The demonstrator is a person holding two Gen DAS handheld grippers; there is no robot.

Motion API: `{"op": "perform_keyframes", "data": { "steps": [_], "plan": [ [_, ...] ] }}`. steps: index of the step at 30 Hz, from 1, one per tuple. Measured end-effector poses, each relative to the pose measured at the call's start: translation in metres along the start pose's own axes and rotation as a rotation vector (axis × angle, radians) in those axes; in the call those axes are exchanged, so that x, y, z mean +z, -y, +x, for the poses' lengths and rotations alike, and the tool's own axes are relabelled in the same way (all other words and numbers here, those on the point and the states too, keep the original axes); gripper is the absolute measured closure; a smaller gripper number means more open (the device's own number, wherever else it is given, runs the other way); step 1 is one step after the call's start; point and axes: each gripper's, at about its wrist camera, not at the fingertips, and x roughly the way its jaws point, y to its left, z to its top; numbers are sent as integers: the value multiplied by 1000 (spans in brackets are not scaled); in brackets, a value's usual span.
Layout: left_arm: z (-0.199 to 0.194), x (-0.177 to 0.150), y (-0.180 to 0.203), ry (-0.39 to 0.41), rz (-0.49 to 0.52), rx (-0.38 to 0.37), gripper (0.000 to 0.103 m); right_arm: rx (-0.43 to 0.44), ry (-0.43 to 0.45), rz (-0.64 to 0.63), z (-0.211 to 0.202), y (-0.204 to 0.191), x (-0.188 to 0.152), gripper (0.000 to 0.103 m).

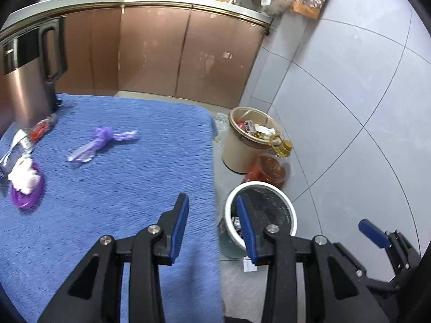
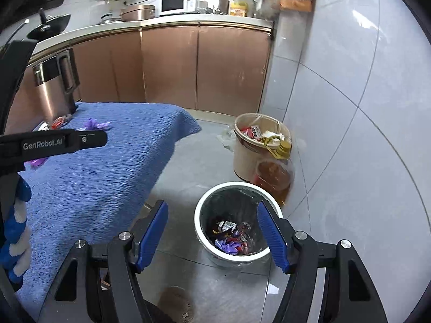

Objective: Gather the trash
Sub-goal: 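Move both tools back over the remaining trash on the towel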

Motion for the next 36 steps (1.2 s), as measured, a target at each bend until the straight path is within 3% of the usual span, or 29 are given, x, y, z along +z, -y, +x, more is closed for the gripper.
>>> {"op": "perform_keyframes", "data": {
  "steps": [10, 16, 25, 36],
  "plan": [
    [-46, -21, -67, 61, -81, 56, 67, 11, 13, -90, -13, -43, 7, 37],
    [-67, -38, -123, 79, -158, 130, 67, 31, 11, -148, -11, -74, 13, 37],
    [-76, -58, -192, 83, -270, 217, 67, 59, 10, -227, 1, -111, 26, 37],
    [-83, -73, -239, 93, -332, 289, 67, 105, 3, -292, 22, -144, 39, 37]
  ]
}}
